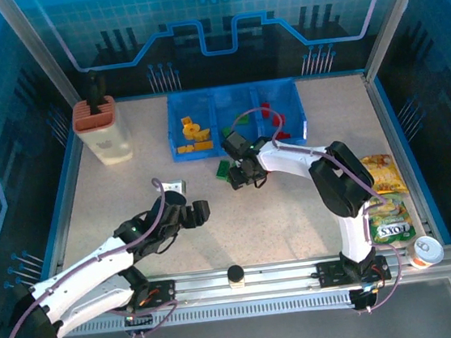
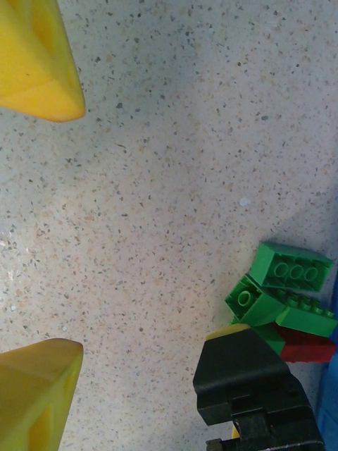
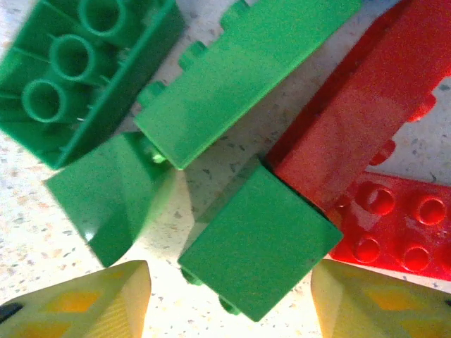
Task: Sort the legos into containers by color
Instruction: Pick up the lego from the center of the table.
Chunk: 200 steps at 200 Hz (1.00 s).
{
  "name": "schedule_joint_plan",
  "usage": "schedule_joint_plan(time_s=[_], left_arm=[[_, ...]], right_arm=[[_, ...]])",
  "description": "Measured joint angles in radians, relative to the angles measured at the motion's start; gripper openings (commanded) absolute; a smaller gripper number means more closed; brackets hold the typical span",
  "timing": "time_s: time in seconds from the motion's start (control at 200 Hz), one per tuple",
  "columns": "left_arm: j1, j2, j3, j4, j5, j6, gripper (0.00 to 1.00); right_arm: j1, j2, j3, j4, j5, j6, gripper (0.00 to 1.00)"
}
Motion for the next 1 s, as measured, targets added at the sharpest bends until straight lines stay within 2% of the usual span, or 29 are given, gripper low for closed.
schedule_joint_plan(time_s=[0.3, 0.45, 0.705, 1.001], left_arm=[[0.000, -0.001, -0.005, -0.001, 0.000, 0.000, 0.81], [0.000, -0.001, -0.005, -0.001, 0.000, 0.000, 0.81], [0.000, -0.001, -0.005, 0.000, 0.000, 0.000, 0.81], [0.000, 0.039, -0.005, 0.010, 0.000, 0.000, 0.81]], right_arm=[[0.002, 0.048, 0.054, -0.040, 0.048, 0.030, 0.53], [0.003, 0.060, 0.060, -0.051, 0.060, 0.044, 0.44], [0.027, 0.056, 0.059, -0.058, 0.088, 0.063, 0.35], [0.047, -0.071, 0.021, -0.089, 0.124, 0.069, 0.33]])
